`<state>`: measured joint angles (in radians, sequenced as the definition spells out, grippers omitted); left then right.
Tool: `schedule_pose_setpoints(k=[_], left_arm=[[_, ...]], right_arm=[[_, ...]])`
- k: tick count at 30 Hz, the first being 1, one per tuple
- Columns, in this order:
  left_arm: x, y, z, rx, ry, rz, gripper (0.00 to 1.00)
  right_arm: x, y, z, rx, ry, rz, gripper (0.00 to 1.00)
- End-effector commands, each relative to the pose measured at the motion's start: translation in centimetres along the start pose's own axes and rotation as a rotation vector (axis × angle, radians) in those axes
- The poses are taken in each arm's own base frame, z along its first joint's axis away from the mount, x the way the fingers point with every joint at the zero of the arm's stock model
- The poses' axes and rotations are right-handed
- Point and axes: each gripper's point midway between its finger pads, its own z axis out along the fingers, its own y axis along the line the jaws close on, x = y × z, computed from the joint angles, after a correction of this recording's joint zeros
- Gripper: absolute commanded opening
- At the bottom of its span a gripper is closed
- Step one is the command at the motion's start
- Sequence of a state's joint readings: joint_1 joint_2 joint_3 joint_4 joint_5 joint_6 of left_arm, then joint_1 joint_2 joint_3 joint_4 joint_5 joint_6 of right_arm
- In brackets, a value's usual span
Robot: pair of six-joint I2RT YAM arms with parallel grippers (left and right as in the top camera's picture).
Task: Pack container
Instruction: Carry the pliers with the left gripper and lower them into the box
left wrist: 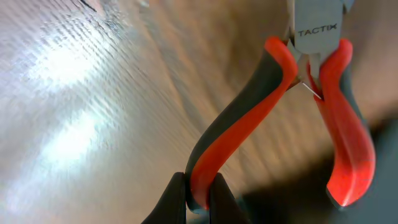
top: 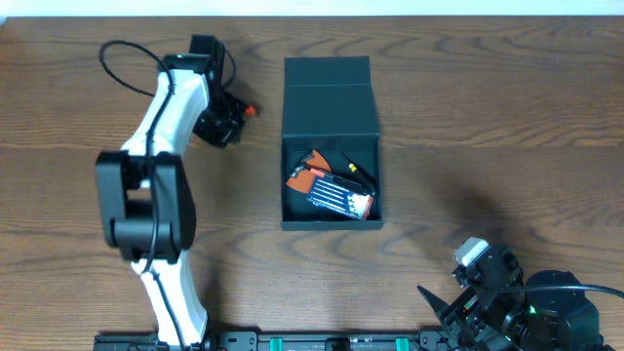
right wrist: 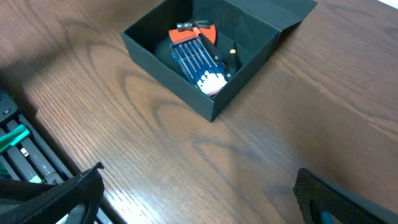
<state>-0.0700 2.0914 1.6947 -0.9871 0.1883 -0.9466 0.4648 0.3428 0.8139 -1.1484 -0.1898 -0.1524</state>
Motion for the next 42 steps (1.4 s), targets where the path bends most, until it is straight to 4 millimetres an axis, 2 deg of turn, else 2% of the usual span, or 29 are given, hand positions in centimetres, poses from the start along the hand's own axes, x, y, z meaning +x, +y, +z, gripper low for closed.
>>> schedule_pose_setpoints(k=[1, 5, 8, 10, 13, 20, 26, 29, 33, 37, 42], left_arm=[[1.3, -2.3, -5.6, 0.125, -0.067, 0.045, 0.06], [3.9, -3.7, -9.5, 0.209, -0.110, 0.114, 0.06], [6.6, -4.6, -12.0, 0.260, -0.139, 0.180, 0.06], [8.6, -5.0, -12.8, 0.279, -0.144, 0.205, 0.06], [11.6, -5.3, -12.8, 0.284, -0.123, 0.214, 0.06], [18.1, -4.2, -9.7, 0.211, -0.030, 0.162, 0.06], [22.5, -1.4, -6.2, 0.100, 0.029, 0.067, 0.06], [23.9, -0.3, -4.5, 0.067, 0.048, 0.037, 0.06], [25.4, 0.0, -1.8, 0.088, 0.096, 0.040, 0.06], [25.7, 0.0, 0.5, 0.122, 0.118, 0.046, 0.06], [25.5, 1.1, 2.4, 0.081, 0.117, 0.034, 0.06]], right_arm=[[0.1, -0.1, 0.0, 0.005, -0.001, 0.022, 0.99], [0.1, -0.1, 0.0, 0.004, -0.001, 0.022, 0.99], [0.1, -0.1, 0.0, 0.004, -0.001, 0.022, 0.99], [0.1, -0.1, 0.0, 0.005, -0.001, 0.022, 0.99], [0.1, -0.1, 0.0, 0.004, -0.001, 0.022, 0.99], [0.1, -0.1, 0.0, 0.004, -0.001, 0.022, 0.99], [0.1, -0.1, 0.0, 0.004, -0.001, 0.022, 0.99], [0.1, -0.1, 0.0, 0.004, -0.001, 0.022, 0.99], [0.1, -0.1, 0.0, 0.005, -0.001, 0.022, 0.99], [0.1, -0.1, 0.0, 0.004, -0.001, 0.022, 0.99], [0.1, -0.1, 0.0, 0.004, -0.001, 0.022, 0.99]])
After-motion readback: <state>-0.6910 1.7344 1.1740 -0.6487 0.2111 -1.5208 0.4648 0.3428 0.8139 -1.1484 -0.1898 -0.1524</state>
